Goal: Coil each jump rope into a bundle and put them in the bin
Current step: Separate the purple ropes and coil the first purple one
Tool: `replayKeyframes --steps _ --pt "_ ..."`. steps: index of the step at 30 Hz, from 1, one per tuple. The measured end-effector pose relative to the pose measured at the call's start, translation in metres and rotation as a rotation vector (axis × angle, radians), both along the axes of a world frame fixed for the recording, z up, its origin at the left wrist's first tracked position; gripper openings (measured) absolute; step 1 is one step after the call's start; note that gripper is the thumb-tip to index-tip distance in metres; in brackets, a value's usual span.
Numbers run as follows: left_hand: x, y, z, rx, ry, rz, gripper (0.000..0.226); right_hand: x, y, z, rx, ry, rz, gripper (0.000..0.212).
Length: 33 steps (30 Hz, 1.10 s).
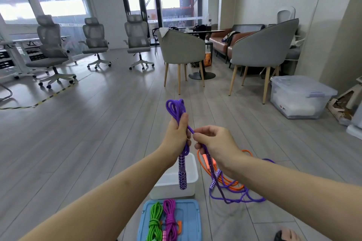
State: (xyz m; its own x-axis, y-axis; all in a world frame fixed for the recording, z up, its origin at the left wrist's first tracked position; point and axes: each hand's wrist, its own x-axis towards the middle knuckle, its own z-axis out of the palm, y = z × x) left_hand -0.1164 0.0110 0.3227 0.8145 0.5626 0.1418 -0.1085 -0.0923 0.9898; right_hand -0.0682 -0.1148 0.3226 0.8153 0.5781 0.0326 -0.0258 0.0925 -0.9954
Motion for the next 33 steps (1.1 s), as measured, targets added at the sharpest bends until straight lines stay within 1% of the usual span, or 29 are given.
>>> replayKeyframes --steps 2,7,8,10,12,14,16,19,21,22,25,29,31,33 --pt "0.004 0.006 0.005 -0.118 -0.061 0.091 0.032 -0.002 -0.001 0.001 -0.031 -0.042 0.097 0.008" --pt "0.012 0.032 0.025 -0.526 -0.257 0.153 0.029 -0.008 -0.011 -0.001 -0.204 -0.271 0.373 0.014" --pt "0.011 0.039 0.03 -0.582 -0.289 0.154 0.028 -0.008 -0.014 -0.001 -0.236 -0.322 0.422 0.017" --pt "0.007 0.053 0.039 -0.618 -0.314 0.152 0.028 -0.003 -0.023 0.002 -0.328 -0.441 0.512 0.02" --pt "0.0 0.063 0.042 -0.589 -0.297 0.114 0.031 0.005 -0.03 0.003 -0.438 -0.578 0.547 0.021" --pt "-0.006 0.064 0.041 -0.502 -0.22 0.028 0.032 0.015 -0.032 0.001 -0.489 -0.701 0.479 0.018" --pt "-0.011 0.054 0.035 -0.353 -0.114 -0.052 0.03 0.024 -0.032 -0.003 -0.477 -0.797 0.371 0.013" --pt "-0.016 0.037 0.026 -0.139 -0.01 -0.133 0.028 0.028 -0.028 -0.005 -0.479 -0.994 0.229 0.008" --pt "-0.019 0.029 0.022 -0.032 0.049 -0.173 0.028 0.029 -0.026 -0.005 -0.474 -1.093 0.158 0.01" --pt "-0.02 0.026 0.021 0.001 0.071 -0.187 0.029 0.028 -0.025 -0.004 -0.466 -1.134 0.13 0.015" --pt "-0.023 0.018 0.021 -0.007 0.1 -0.25 0.029 0.024 -0.023 -0.002 -0.426 -1.283 0.065 0.032" --pt "-0.023 0.01 0.017 0.028 0.145 -0.316 0.034 0.022 -0.022 -0.001 -0.387 -1.463 -0.017 0.029" --pt "-0.022 0.007 0.014 -0.011 0.142 -0.367 0.035 0.023 -0.021 -0.002 -0.38 -1.549 -0.078 0.027" --pt "-0.022 0.006 0.013 -0.033 0.152 -0.39 0.036 0.025 -0.02 -0.003 -0.369 -1.594 -0.117 0.027"
